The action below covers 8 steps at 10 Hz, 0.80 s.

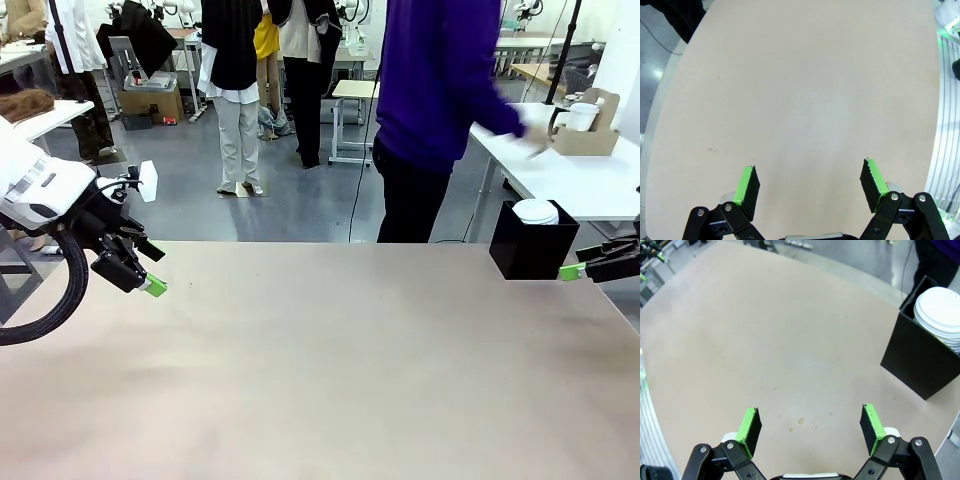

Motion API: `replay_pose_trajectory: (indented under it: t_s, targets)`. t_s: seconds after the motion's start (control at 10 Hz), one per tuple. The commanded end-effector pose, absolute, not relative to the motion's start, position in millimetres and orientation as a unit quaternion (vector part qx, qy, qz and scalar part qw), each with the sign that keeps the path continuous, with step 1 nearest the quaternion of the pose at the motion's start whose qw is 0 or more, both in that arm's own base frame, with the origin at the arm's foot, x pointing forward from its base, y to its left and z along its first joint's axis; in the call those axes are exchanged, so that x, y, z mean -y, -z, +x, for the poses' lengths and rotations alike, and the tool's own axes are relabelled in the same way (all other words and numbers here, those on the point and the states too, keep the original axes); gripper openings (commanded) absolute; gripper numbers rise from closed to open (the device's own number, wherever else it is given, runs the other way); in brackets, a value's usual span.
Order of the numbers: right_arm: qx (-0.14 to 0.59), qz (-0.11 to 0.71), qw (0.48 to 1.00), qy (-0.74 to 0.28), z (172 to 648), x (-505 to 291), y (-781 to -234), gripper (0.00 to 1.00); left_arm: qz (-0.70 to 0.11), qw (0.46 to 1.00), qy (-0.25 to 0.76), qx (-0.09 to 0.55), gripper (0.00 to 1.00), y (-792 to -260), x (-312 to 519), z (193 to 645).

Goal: Pour a drink into a cup and package it in a carrier.
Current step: Insert the held 600 ml Paper Cup into the Cup Carrier.

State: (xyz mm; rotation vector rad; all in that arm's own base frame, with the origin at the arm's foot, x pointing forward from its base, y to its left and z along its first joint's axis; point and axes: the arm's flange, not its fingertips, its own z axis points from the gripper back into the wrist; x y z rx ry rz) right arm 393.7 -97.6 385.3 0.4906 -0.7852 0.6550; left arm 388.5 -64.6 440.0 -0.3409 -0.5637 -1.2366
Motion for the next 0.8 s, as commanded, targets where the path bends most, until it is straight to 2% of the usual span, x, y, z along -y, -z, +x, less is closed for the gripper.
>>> replay_pose_trajectory:
  t_s: [0.0,0.7]
  targets:
    - [0.375,0.231,0.842,-0.312,393.0,98.4,-387.0,1.0,-0.165,0.76,0.571,0.265,1.0,-439.3,64.8,388.5]
    - [0.375,0.231,0.842,-0.312,393.0,98.4,-387.0,1.0,-0.165,0.76,0.571,0.265,1.0,-439.3,64.8,388.5]
